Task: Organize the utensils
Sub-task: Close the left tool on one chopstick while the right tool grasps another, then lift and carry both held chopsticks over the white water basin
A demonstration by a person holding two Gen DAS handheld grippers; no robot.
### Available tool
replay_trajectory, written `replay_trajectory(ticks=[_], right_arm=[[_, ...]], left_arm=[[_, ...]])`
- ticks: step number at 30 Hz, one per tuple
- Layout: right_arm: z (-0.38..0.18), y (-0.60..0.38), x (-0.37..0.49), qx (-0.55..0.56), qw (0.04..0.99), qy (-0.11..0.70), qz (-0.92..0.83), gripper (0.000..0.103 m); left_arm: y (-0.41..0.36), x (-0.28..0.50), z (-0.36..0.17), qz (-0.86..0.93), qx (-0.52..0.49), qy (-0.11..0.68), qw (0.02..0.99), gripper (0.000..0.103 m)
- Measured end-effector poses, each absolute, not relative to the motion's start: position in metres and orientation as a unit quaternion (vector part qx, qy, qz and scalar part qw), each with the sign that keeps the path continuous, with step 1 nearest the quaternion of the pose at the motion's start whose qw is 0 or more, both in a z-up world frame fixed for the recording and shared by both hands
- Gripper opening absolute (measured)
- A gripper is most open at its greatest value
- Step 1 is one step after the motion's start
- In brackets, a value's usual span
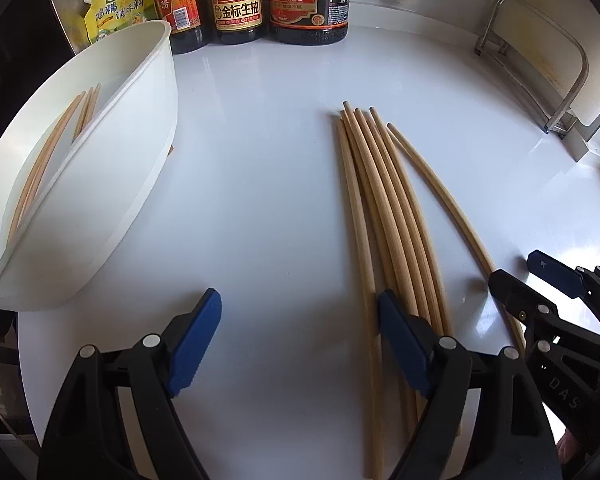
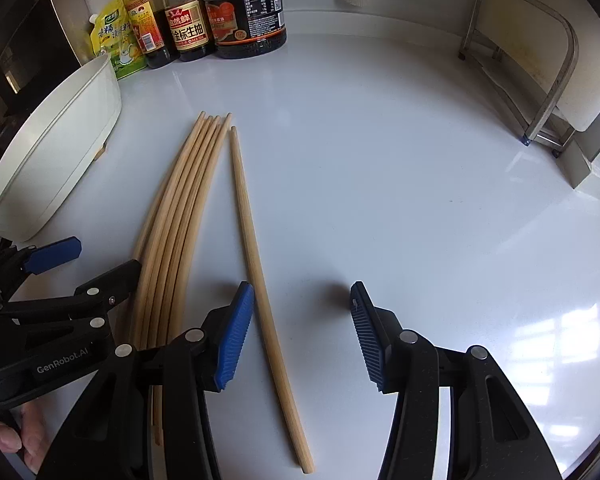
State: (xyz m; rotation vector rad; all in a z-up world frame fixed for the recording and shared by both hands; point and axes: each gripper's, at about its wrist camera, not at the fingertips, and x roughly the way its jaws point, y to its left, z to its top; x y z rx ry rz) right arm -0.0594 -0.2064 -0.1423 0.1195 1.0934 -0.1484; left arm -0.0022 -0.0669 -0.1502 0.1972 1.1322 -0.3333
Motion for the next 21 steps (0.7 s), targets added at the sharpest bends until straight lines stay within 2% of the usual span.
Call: replay_trajectory(ticks=[6, 14, 18, 19, 21], right_arm=[[-0.144, -0.201, -0.054, 0.033, 0.853, 0.517, -0.068, 0.048], [-0.146, -0.196, -0.058, 0.030, 0.858, 0.509, -0.060, 0.044], [-0.146, -0.193, -0.058, 0.025, 0.860, 0.507, -0.052, 0.027], [-0.146, -0.191, -0.058, 0.022, 0.860, 0.508, -0.048, 0.023], [-0.147, -0.189, -0.057, 0.016, 0.859, 0.509, -0.045, 0.007]], left_arm=[[-0.074, -0.001, -0.147, -0.167, 0.098, 0.522, 0.831, 0.061], [-0.083, -0.004, -0.144, -0.188, 0.109, 0.520, 0.826, 0.025], [-0.085, -0.005, -0.143, -0.195, 0.108, 0.524, 0.822, 0.010], [-0.085, -0.005, -0.143, -0.195, 0.109, 0.525, 0.821, 0.009], [-0.085, -0.005, -0.143, -0.197, 0.112, 0.527, 0.819, 0.008]])
